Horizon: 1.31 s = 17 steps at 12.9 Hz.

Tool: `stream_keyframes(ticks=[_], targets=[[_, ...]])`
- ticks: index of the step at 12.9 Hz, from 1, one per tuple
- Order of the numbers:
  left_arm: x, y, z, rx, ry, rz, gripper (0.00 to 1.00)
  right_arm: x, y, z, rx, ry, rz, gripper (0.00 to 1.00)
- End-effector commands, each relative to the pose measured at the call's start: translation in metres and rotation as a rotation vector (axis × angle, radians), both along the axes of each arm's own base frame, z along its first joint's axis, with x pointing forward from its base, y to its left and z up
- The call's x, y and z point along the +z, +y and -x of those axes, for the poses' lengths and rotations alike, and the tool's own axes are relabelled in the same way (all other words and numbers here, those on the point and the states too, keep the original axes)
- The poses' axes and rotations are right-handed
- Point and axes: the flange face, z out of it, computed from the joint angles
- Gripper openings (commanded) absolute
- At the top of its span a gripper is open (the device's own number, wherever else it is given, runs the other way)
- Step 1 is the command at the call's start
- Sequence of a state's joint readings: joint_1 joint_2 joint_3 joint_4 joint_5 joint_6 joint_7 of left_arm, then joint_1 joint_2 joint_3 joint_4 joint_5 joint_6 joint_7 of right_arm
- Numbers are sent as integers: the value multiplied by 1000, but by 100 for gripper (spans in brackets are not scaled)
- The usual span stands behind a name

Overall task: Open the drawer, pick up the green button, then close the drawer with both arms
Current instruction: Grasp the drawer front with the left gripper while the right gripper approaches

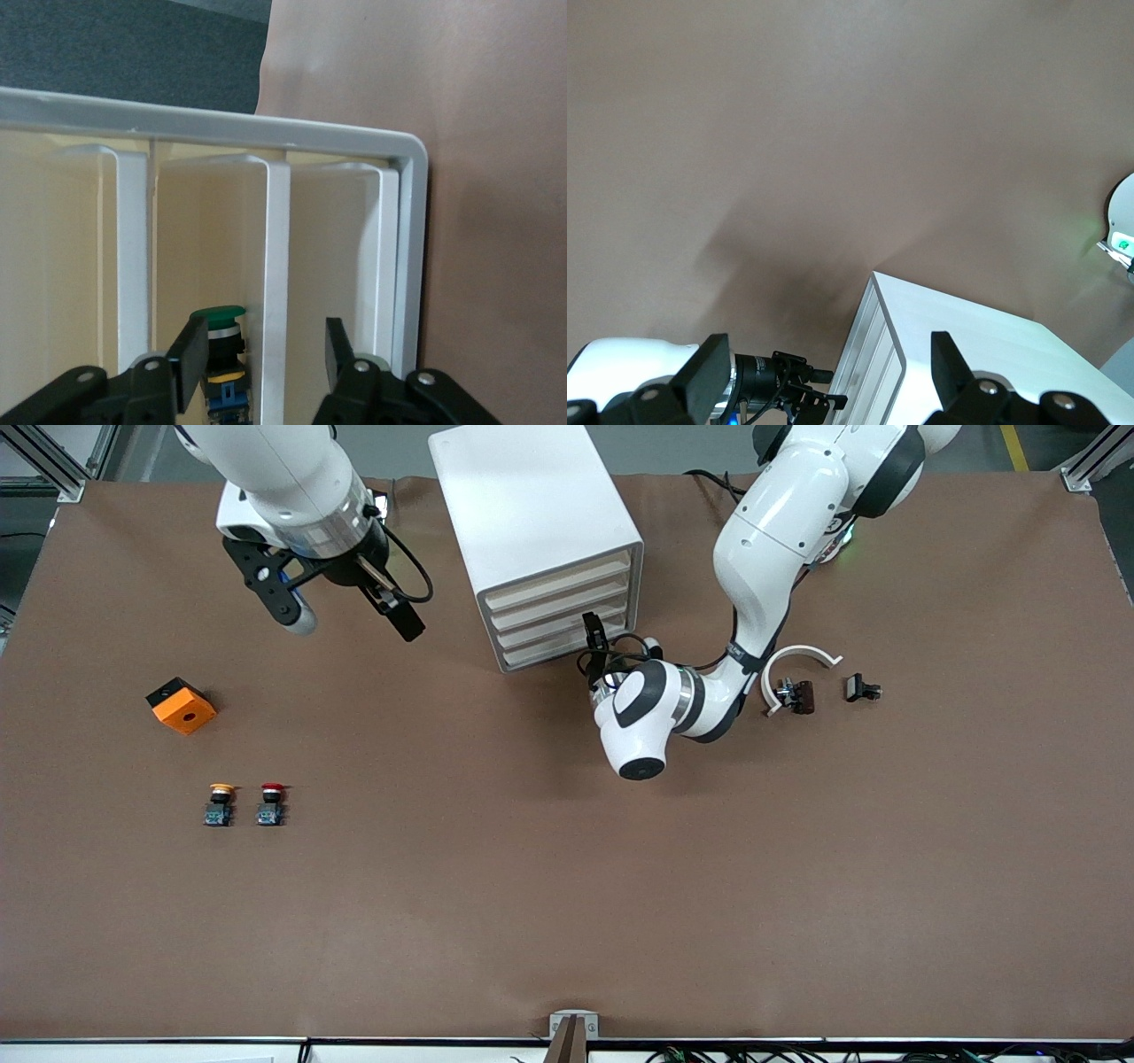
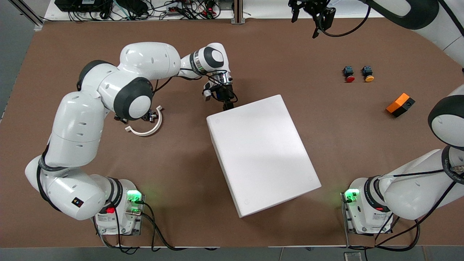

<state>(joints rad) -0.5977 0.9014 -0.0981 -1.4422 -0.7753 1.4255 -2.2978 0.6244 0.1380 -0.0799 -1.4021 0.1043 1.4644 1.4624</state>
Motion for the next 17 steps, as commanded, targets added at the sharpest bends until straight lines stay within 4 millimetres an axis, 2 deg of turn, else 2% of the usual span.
stream_keyframes(ticks=[1,3,4,6,7,10,13,15,17], targets=[[-9,-9,4,6,16,13,59,-6,8,-5,-11,14,-22,100],[-10,-14,8,10,25,15,53,-13,15,-5,5,19,-19,100],[-9,-15,9,16,31,16,45,-17,18,-6,9,25,-15,100],[-9,-14,7,26,33,5,20,-21,23,-4,18,28,-12,100],[-9,-13,7,27,33,4,11,-24,27,-4,23,32,-9,100],[-10,-7,0,39,30,0,9,-25,42,5,37,28,-6,100],[-10,15,-23,85,20,-3,9,-37,60,12,83,30,21,100],[-5,36,-46,128,1,-7,9,-45,81,20,101,17,15,100],[-2,54,-65,165,-15,-9,9,-65,101,25,103,34,15,100]])
